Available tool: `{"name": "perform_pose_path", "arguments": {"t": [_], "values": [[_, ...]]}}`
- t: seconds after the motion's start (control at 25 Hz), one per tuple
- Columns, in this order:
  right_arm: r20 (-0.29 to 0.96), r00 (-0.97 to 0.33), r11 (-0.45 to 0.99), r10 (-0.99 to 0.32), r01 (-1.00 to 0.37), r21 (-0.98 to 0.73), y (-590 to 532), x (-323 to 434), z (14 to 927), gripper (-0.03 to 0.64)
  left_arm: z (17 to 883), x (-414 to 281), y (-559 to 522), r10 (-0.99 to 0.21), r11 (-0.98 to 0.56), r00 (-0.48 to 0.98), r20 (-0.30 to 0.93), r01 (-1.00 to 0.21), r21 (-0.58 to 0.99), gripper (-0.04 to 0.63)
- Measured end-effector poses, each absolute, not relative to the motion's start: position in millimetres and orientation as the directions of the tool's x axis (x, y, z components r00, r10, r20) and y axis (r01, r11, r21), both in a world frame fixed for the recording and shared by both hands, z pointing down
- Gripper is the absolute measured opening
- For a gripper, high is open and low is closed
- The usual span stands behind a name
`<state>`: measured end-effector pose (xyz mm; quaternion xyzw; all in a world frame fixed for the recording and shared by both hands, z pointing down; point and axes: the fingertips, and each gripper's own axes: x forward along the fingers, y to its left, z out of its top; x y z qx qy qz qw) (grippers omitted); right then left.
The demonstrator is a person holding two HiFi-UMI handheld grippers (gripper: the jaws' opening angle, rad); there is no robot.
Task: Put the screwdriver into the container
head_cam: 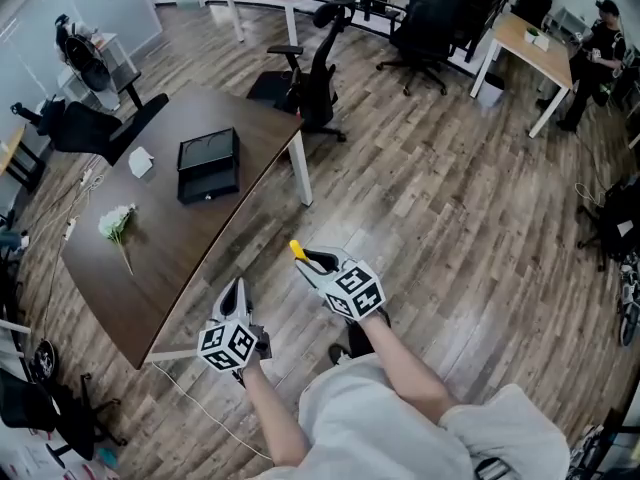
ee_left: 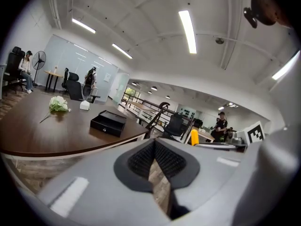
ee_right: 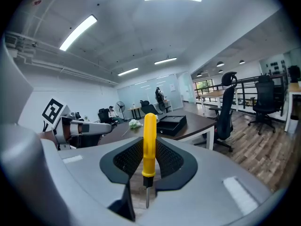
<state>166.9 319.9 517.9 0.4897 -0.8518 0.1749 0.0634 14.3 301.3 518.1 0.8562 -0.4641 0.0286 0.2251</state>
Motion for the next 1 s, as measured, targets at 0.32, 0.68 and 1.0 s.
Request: {"name": "perform_pose_path", "arguments": {"t": [0.32, 0.68, 1.0], "values": [[0.272, -0.501, 0.445, -0.822, -0.862, -0.244, 257.8, 198.6, 524.1, 0.081, 525.7, 35.5, 244.3, -0.783, -0.471, 0.568, 0.253, -0.807, 0.355, 0.055], [0.245, -0.564, 0.507, -0.789, -0.822, -0.259, 151.3, 167.2, 505.1, 0.081, 496.5, 8.8, 151.8, -0.822, -0.428, 0.511, 0.253, -0.846, 0.319, 0.055], [0.238, -0.630, 0.571, -0.739, -0.774, -0.274, 68.8, 145.0, 497.8, 0.081, 488.5, -12.5, 86.1, -0.852, -0.368, 0.447, 0.271, -0.881, 0.296, 0.055]]}}
